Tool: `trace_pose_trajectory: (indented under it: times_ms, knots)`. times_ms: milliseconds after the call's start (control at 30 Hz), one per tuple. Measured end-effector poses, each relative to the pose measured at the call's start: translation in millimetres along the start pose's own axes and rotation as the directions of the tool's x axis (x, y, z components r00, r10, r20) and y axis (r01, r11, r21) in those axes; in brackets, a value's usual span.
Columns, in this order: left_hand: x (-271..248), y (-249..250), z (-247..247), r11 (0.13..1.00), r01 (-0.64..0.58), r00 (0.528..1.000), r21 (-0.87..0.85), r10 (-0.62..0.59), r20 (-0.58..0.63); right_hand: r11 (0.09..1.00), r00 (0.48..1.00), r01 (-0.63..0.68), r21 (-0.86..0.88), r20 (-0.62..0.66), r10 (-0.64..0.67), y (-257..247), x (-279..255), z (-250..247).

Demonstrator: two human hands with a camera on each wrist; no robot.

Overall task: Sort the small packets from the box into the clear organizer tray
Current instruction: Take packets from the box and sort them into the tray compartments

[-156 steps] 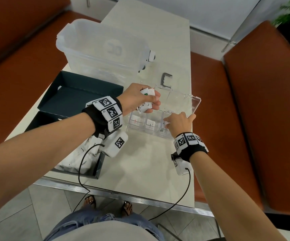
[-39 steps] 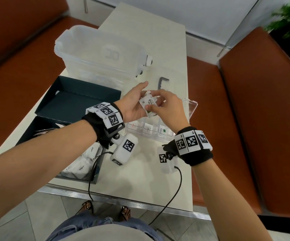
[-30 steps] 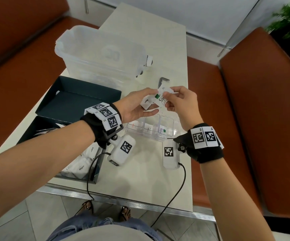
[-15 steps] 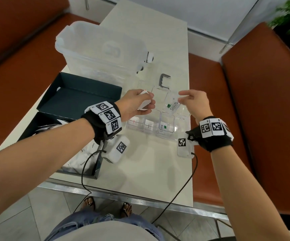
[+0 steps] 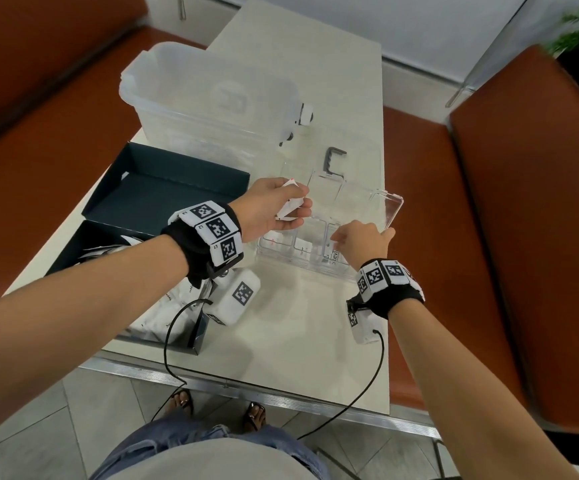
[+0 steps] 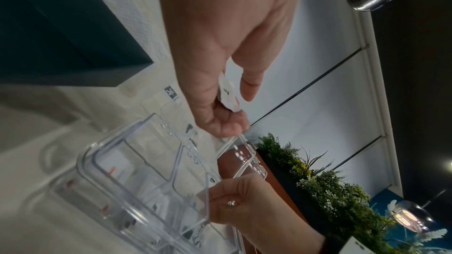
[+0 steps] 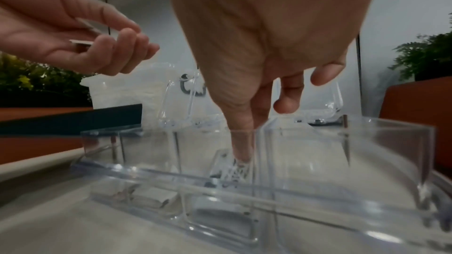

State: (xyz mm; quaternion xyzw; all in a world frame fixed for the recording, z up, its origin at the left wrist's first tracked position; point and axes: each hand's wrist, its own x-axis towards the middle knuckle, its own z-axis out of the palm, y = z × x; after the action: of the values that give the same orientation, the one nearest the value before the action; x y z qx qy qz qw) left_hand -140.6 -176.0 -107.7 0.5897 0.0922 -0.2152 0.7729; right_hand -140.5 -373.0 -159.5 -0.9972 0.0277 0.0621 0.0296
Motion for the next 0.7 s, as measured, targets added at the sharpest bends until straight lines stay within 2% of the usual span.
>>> trace_pose_trajectory:
  times_ms: [167,300,567,700]
  knots:
    - [0.7,-2.1,-1.3,1.000,0.007,1.000,-0.004,-0.007,-0.002,0.989,0.997,0.064,-0.136,0.039,-0.059,2.7,0.4,7.4]
    - [-1.3,-0.7,0.0,0.999,0.038,0.999,-0.016,-0.038,0.007,0.981,0.994,0.062,-0.183,0.102,-0.043,1.2,1.4,11.4]
    - [-6.7,7.0,-0.3,0.978,0.135,0.989,-0.157,-0.123,0.080,0.997,0.997,0.012,-0.077,0.082,-0.005,-0.1,2.3,4.1]
    - [-8.0,9.2,-0.8,0.966,0.134,0.990,-0.222,-0.120,0.075,0.999,0.999,0.032,0.013,-0.023,-0.031,2.5,-5.8,-12.4]
